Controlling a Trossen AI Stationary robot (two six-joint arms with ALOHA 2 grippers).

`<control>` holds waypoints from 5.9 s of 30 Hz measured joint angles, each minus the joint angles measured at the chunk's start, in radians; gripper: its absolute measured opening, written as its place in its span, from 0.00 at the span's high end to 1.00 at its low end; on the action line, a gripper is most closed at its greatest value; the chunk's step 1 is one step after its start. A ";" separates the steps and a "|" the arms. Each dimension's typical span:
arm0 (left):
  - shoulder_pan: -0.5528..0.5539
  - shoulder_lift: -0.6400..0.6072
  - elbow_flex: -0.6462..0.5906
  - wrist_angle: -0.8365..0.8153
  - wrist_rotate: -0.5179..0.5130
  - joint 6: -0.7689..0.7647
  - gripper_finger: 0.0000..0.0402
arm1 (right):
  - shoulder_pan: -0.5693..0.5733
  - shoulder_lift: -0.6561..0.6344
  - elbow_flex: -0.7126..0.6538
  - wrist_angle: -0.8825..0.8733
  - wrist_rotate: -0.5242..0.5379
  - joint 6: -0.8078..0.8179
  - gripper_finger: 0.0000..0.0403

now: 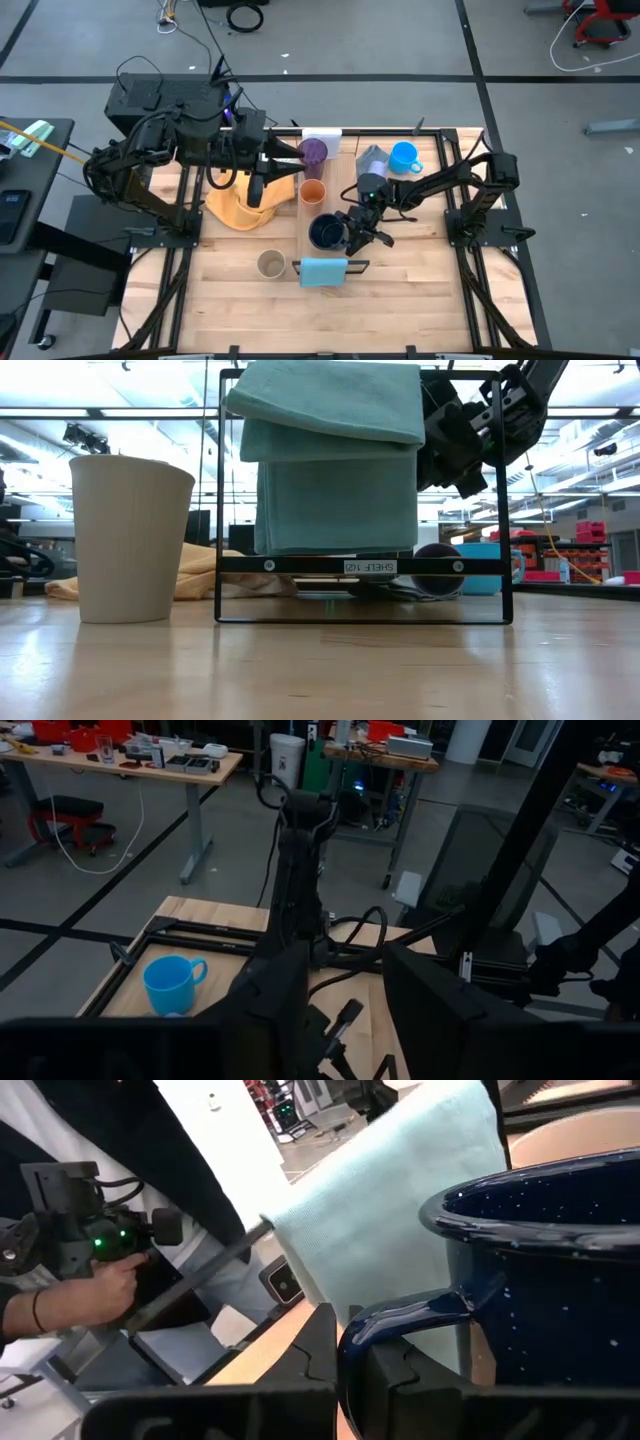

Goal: Stack small to large cups/mugs on shelf
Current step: Put the dark blue mug on the shelf

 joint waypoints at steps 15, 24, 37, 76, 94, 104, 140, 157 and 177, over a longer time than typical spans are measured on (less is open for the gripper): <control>0.000 0.000 0.000 0.000 0.000 0.000 0.65 | 0.000 0.055 0.001 0.018 0.034 -0.016 0.97; 0.000 0.000 0.000 0.000 0.000 0.000 0.65 | 0.006 0.069 0.002 0.022 0.056 -0.021 0.97; 0.000 0.000 0.000 0.000 0.000 0.000 0.66 | 0.006 0.070 0.002 0.013 0.091 0.024 0.80; 0.000 0.000 0.000 -0.001 0.000 0.000 0.64 | 0.006 0.069 0.001 -0.028 0.128 0.085 0.65; 0.000 0.000 0.000 -0.002 0.000 0.000 0.64 | 0.005 0.069 0.001 -0.059 0.211 0.041 0.65; 0.000 0.000 0.000 -0.008 0.000 0.000 0.62 | -0.009 0.068 0.001 -0.071 0.225 0.041 0.65; 0.000 0.000 0.000 -0.023 0.000 -0.003 0.62 | -0.104 -0.095 0.000 -0.402 0.190 -0.112 0.65; 0.000 0.000 0.000 -0.023 0.000 0.000 0.62 | -0.130 -0.135 0.000 -0.429 0.434 -0.138 0.94; -0.001 0.000 0.000 -0.023 0.000 0.000 0.64 | -0.069 -0.134 0.011 -0.297 0.535 -0.109 0.99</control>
